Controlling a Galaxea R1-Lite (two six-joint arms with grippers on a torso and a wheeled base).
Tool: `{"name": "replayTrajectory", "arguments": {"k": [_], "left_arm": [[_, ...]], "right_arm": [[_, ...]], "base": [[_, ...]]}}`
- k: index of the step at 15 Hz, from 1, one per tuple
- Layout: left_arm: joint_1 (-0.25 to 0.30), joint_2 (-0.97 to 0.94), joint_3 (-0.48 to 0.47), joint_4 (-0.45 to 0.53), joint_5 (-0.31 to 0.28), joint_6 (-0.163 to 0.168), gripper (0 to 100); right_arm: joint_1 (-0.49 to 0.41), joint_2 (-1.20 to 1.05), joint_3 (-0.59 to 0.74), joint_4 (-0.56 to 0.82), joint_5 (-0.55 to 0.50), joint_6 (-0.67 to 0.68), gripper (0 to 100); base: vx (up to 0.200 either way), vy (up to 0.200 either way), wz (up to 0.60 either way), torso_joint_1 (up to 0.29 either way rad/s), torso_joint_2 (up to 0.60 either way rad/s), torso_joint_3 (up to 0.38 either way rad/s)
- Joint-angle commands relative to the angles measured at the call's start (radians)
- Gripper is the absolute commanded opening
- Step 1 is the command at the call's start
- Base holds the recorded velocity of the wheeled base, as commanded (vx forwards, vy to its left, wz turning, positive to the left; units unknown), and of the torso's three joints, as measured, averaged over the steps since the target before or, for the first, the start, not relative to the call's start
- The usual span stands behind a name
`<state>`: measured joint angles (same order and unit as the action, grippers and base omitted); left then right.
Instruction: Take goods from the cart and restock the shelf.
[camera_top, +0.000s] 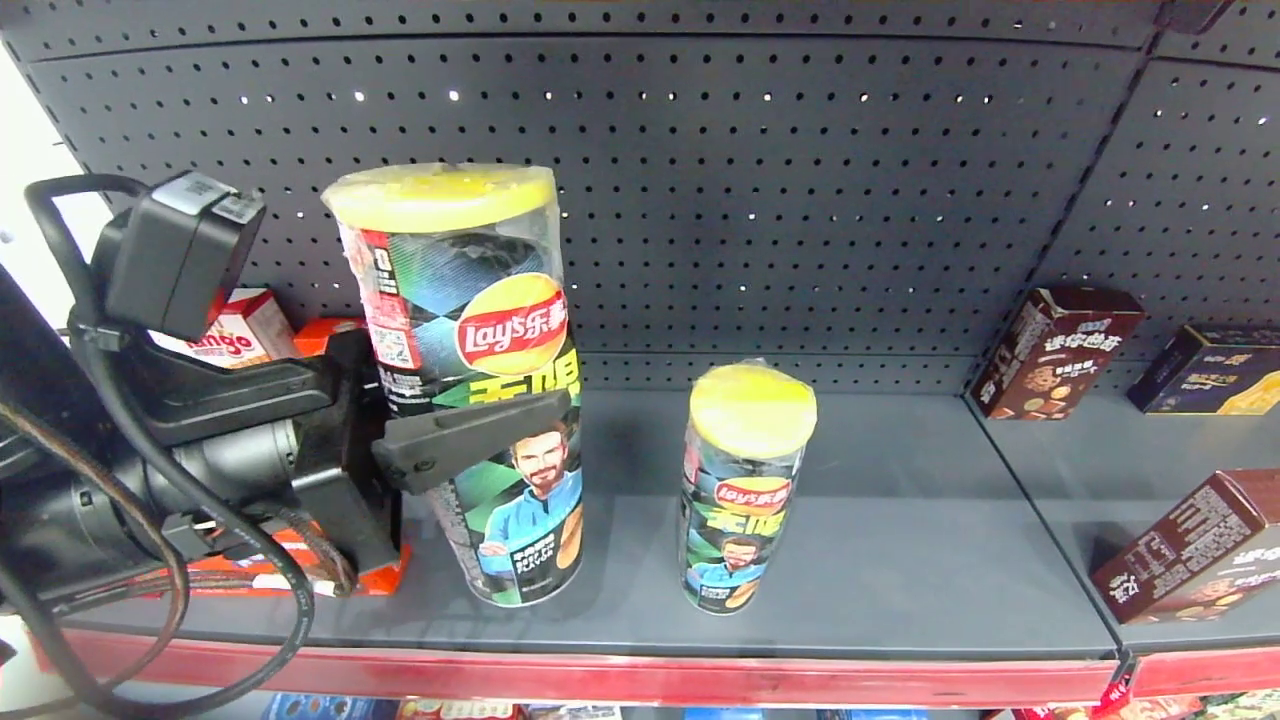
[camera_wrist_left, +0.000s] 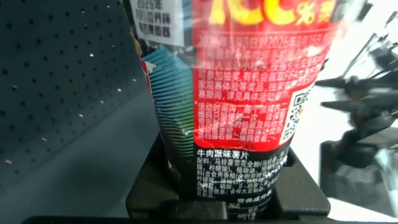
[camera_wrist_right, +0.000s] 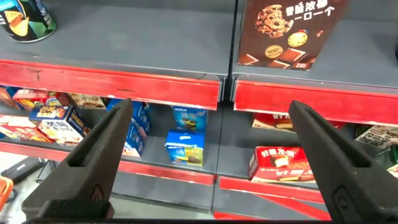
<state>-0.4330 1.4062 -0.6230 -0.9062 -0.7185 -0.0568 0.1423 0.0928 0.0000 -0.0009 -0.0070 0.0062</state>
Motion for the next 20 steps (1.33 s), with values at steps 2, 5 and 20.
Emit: {"name": "replayTrajectory", "arguments": {"k": [2, 5, 20], "left_arm": [[0.016, 0.062, -0.055, 0.001, 0.016, 0.035, 0], [0.037, 0.109, -0.093, 0.013, 0.039, 0.055, 0], [0.051, 0.723, -0.647, -0.04, -0.025, 0.117, 0]], "right_arm": [[0.0, 0.007, 0.0, 0.001, 0.001, 0.0, 100], [0.0, 0.007, 0.0, 0.001, 0.001, 0.0, 100], [0.0, 0.007, 0.0, -0.001, 0.001, 0.0, 100]], "base": [[0.0, 0.0, 0.0, 0.0, 0.0, 0.0], [0.0, 0.0, 0.0, 0.0, 0.0, 0.0], [0.0, 0.0, 0.0, 0.0, 0.0, 0.0]]}}
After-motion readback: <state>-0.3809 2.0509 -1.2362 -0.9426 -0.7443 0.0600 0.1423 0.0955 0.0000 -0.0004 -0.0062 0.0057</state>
